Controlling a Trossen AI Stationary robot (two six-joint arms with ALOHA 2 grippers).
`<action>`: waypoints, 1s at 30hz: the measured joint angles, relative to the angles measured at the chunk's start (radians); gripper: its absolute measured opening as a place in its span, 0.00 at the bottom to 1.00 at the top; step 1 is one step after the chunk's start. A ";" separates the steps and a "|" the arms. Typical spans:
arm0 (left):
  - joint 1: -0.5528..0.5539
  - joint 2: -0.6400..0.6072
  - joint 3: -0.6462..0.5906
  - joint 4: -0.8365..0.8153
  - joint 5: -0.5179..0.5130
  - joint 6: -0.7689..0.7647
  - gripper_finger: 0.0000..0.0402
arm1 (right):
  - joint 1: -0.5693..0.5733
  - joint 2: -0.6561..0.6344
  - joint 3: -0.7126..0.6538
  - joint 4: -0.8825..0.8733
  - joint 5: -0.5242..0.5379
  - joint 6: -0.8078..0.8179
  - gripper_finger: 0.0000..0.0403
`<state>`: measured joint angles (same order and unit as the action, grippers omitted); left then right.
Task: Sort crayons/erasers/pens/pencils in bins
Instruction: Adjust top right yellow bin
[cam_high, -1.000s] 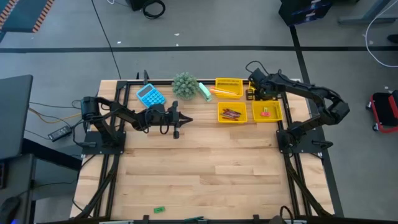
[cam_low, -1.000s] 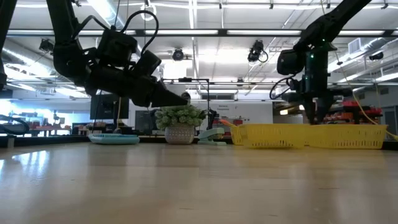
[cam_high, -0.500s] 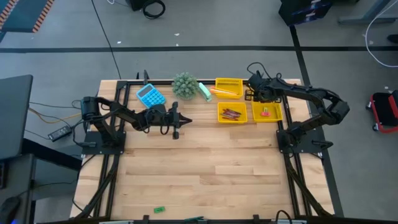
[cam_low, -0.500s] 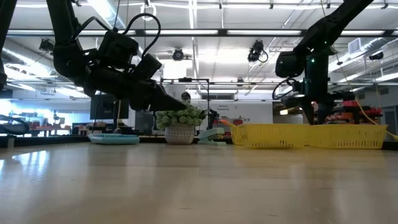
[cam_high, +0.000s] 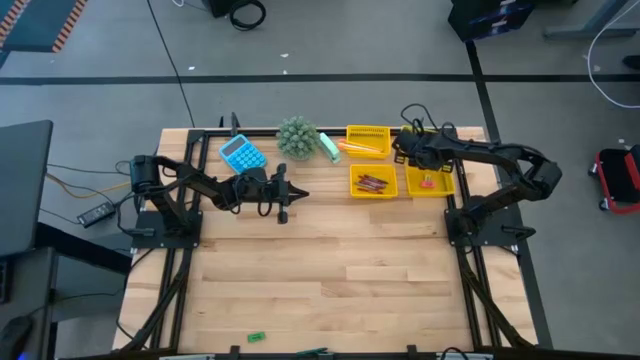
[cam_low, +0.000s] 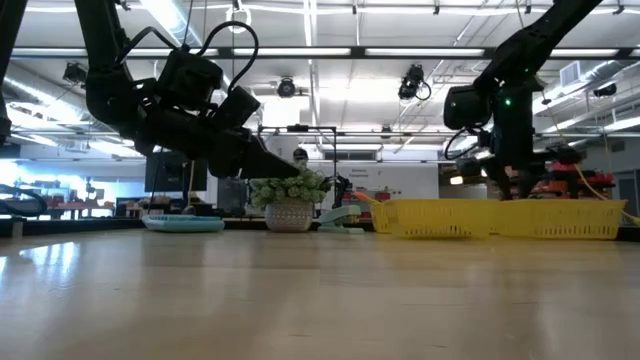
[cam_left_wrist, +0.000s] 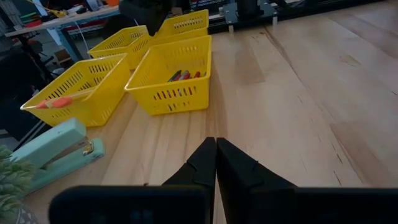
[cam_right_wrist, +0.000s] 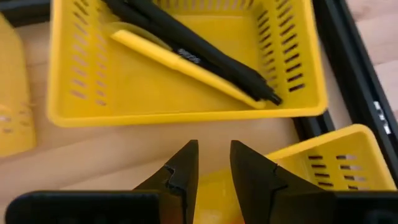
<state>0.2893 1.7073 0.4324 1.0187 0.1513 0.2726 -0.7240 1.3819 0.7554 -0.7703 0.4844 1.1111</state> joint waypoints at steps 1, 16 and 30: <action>0.000 0.000 0.000 0.000 0.000 0.000 0.05 | 0.007 0.000 -0.010 0.004 0.014 0.015 0.25; 0.000 0.000 0.000 -0.002 0.000 0.000 0.04 | -0.006 0.000 -0.037 0.003 0.076 0.027 0.25; 0.000 0.000 0.000 -0.003 0.000 0.000 0.06 | -0.092 0.000 -0.037 0.071 0.076 -0.042 0.25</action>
<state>0.2893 1.7073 0.4324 1.0162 0.1515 0.2726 -0.8158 1.3823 0.7189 -0.6995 0.5602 1.0694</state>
